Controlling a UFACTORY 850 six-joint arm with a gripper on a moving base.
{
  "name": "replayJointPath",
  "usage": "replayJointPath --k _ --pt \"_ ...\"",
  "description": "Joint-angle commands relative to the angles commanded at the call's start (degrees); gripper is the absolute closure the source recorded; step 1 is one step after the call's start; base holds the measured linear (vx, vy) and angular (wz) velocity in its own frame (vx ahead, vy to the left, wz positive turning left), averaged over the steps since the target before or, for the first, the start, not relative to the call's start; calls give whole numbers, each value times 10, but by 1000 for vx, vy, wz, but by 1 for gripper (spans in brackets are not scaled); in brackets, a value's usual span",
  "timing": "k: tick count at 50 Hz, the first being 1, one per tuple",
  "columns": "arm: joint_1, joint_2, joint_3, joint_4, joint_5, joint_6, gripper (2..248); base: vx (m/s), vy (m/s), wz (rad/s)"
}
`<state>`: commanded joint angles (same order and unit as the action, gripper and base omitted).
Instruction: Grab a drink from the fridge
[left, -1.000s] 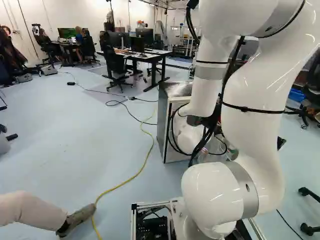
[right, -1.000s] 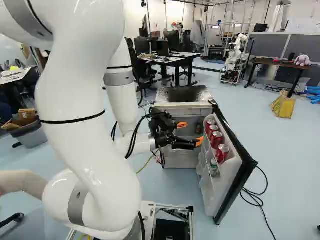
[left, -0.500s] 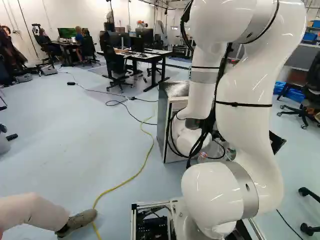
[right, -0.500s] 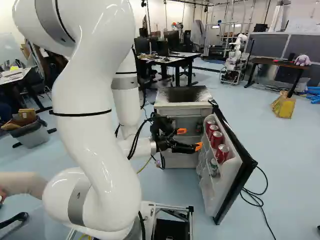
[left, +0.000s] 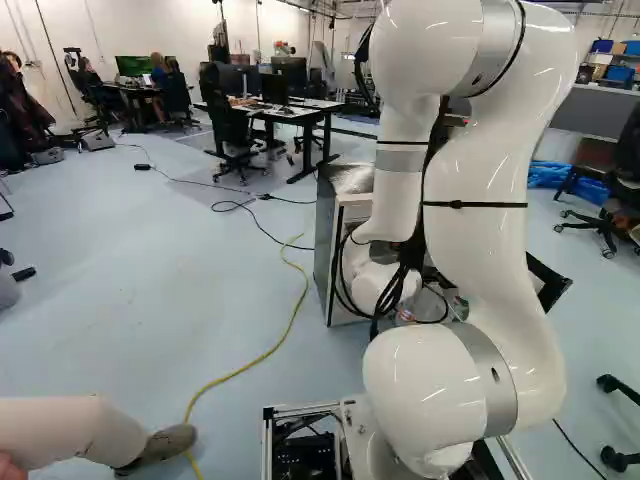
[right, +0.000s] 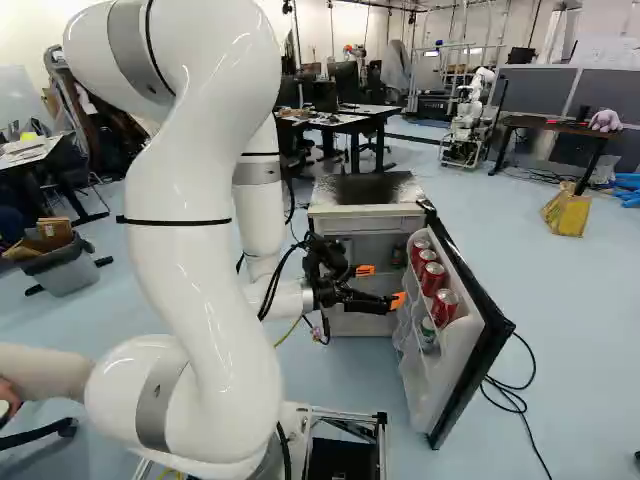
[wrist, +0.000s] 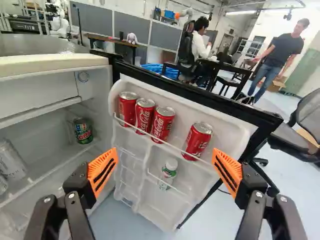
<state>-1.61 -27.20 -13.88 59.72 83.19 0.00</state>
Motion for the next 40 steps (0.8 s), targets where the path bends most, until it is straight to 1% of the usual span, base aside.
replayJointPath --k 31,40 --pt "16 -12 -24 80 -23 0 3 0 0 0" --pt "17 -17 -36 103 -34 0 3 0 0 0"
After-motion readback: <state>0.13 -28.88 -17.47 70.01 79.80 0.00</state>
